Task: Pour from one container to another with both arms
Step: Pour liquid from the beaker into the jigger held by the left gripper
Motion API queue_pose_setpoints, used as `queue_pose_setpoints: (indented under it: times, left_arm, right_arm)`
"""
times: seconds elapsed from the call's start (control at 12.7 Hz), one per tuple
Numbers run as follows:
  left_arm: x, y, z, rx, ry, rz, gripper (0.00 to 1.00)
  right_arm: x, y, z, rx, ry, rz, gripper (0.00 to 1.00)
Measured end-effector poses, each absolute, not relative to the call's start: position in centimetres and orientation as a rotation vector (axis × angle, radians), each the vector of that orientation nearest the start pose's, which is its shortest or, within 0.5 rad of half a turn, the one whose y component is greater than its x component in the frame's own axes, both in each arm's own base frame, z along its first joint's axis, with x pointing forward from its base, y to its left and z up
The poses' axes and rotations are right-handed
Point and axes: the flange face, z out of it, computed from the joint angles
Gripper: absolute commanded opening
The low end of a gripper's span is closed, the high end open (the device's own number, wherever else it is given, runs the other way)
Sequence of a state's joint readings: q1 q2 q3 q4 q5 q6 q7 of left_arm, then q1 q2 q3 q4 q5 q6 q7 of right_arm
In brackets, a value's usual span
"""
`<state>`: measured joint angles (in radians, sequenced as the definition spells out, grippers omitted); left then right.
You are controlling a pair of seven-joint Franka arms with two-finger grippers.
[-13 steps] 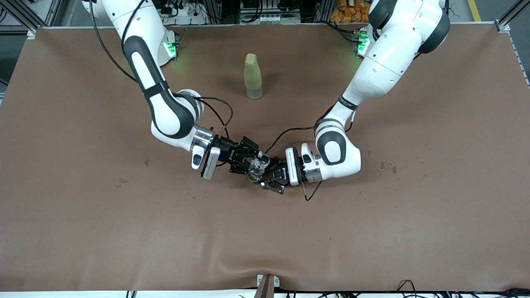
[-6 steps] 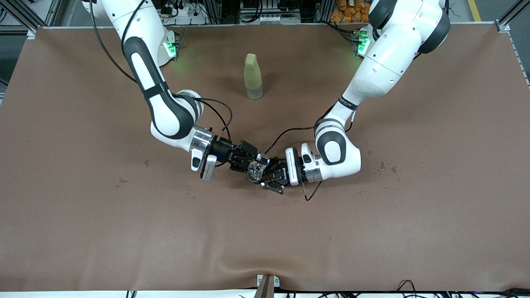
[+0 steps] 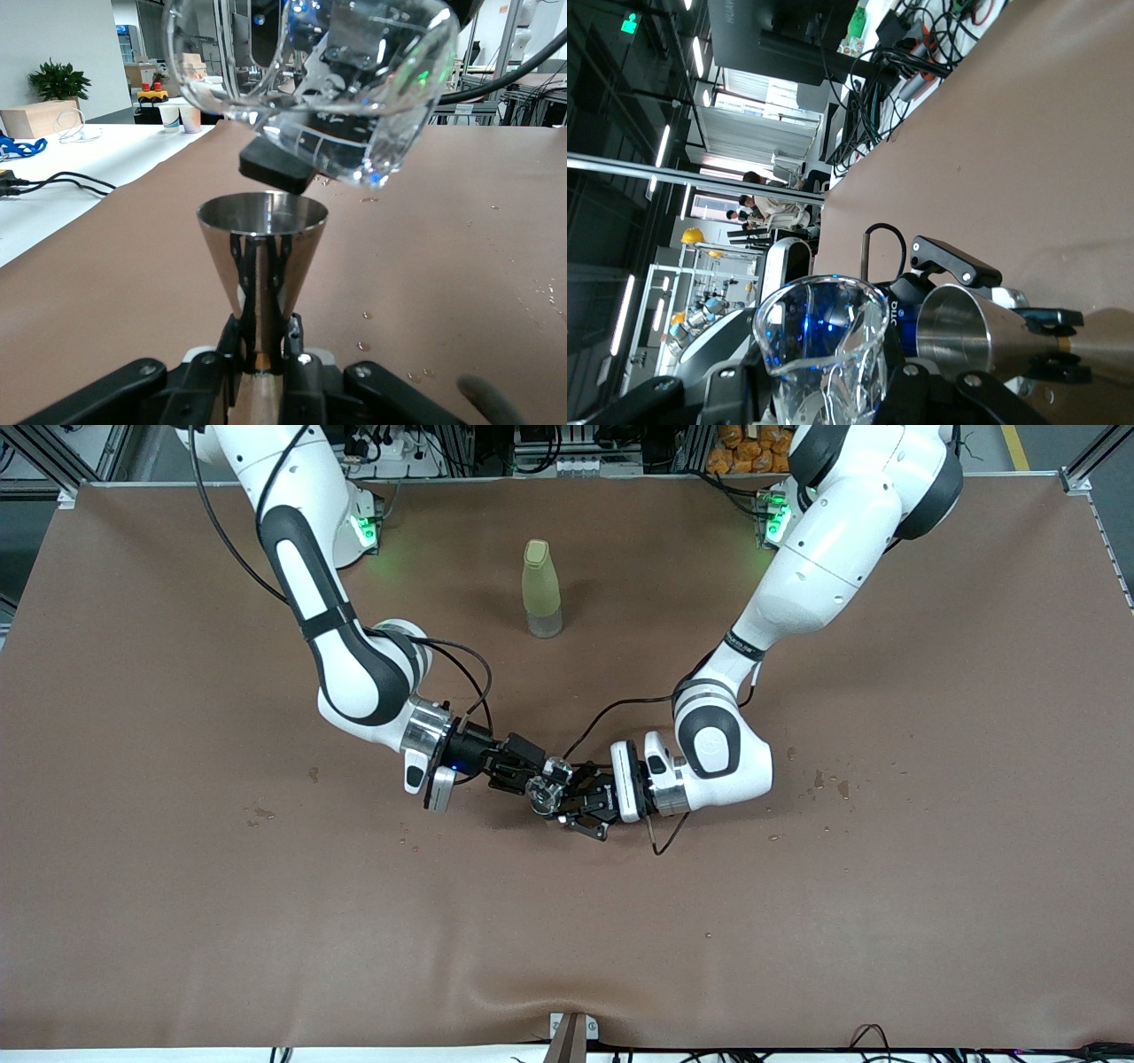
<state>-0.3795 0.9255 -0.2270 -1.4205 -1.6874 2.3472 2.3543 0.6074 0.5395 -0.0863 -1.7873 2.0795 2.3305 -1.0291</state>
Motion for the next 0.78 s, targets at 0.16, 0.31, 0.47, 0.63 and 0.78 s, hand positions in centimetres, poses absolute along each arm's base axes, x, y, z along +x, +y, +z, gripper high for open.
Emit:
queue_pose_setpoints:
  times: [0.16, 0.31, 0.47, 0.63, 0.78]
  left_arm:
    - [61.72, -40.33, 16.67, 1.512, -1.365, 1.133, 0.00]
    - [61.71, -40.30, 16.57, 1.515, -1.365, 1.132, 0.00]
    - [61.66, -40.28, 16.32, 1.517, -1.364, 1.128, 0.00]
    - [61.64, -40.27, 16.20, 1.518, -1.364, 1.127, 0.00]
    - [61.66, -40.27, 16.22, 1.519, -1.364, 1.127, 0.00]
  right_arm:
    - [57.36, 35.59, 27.05, -1.822, 0.155, -0.355, 0.00]
    - [57.20, 35.84, 27.05, -1.820, 0.158, -0.346, 0.00]
    - [57.16, 35.88, 27.01, -1.818, 0.174, -0.332, 0.00]
    - [57.12, 35.84, 26.83, -1.816, 0.199, -0.312, 0.00]
    - [57.11, 35.84, 26.79, -1.810, 0.239, -0.281, 0.00]
